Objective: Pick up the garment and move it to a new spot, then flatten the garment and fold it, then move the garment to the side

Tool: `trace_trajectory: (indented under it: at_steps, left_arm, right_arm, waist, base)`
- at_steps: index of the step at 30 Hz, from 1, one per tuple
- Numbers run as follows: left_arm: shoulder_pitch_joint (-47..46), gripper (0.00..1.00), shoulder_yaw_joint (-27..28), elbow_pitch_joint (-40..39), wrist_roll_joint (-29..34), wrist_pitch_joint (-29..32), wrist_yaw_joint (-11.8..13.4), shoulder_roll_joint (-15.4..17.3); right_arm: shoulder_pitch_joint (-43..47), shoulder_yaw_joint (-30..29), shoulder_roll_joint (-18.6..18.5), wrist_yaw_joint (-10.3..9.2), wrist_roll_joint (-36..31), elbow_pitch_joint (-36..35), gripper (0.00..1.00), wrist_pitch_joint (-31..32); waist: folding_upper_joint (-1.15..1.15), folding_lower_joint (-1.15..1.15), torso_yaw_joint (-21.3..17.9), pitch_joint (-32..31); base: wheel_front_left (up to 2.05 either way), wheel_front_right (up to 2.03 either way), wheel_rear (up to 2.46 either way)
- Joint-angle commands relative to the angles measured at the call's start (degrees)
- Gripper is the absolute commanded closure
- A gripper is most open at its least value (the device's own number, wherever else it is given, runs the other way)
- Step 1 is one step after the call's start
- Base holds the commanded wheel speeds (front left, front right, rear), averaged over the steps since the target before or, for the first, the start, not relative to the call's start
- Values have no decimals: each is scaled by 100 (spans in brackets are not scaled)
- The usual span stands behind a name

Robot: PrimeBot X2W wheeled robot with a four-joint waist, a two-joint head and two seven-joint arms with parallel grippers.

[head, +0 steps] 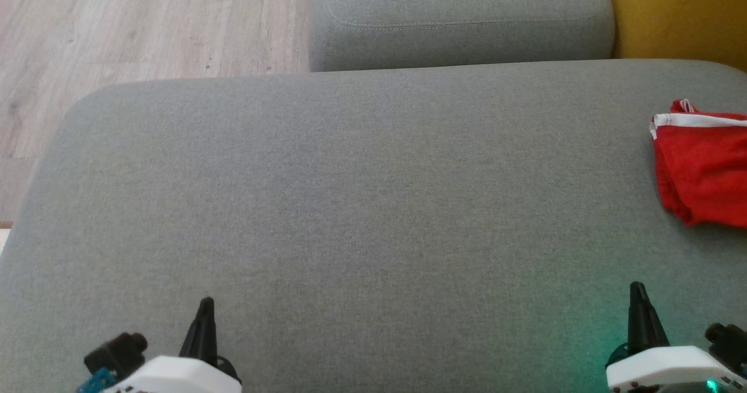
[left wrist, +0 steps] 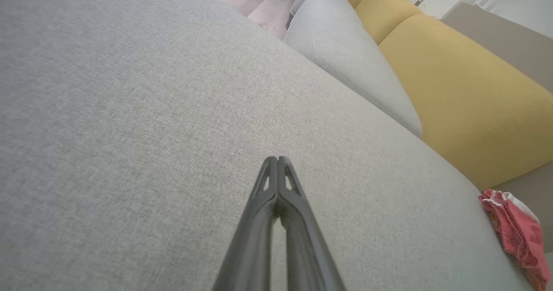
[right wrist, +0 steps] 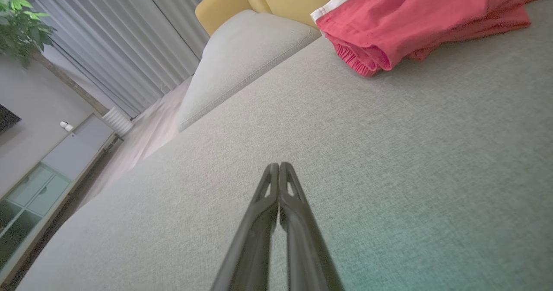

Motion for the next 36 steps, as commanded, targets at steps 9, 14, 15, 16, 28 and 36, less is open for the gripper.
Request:
trace_trajectory:
  at_steps: [9, 14, 15, 16, 28, 36]
  left_arm:
    - [-412, 100, 248, -179, -662, 131, -107, 84]
    - [-471, 100, 309, -180, -1003, 209, -152, 88]
    - [-483, 100, 321, -180, -1072, 225, -161, 89]
    - [-495, 100, 334, -181, -1140, 241, -170, 90]
    - [-649, 100, 500, -182, -2022, 452, -287, 96]
    - [-745, 100, 606, -182, -2560, 583, -359, 98]
  right_arm:
    - [-356, -11, -25, 18, 703, -252, 100, 146]
    - [-409, -21, -28, 20, 1059, -278, 100, 228]
    - [-420, -23, -28, 20, 1130, -283, 100, 245]
    - [-430, -25, -29, 21, 1202, -288, 100, 261]
    - [-568, -50, -35, 25, 2129, -355, 100, 475]
    - [-652, -66, -38, 27, 2697, -397, 100, 606]
  waist:
    - [0, 0, -30, 12]
    - [0, 0, -47, 20]
    - [0, 0, -51, 21]
    - [0, 0, -54, 22]
    - [0, 0, -100, 41]
    - [0, 0, -128, 53]
  base:
    - [0, 0, 0]
    - [0, 0, 0]
    - [0, 0, 0]
    - [0, 0, 0]
    - [0, 0, 0]
    - [0, 0, 0]
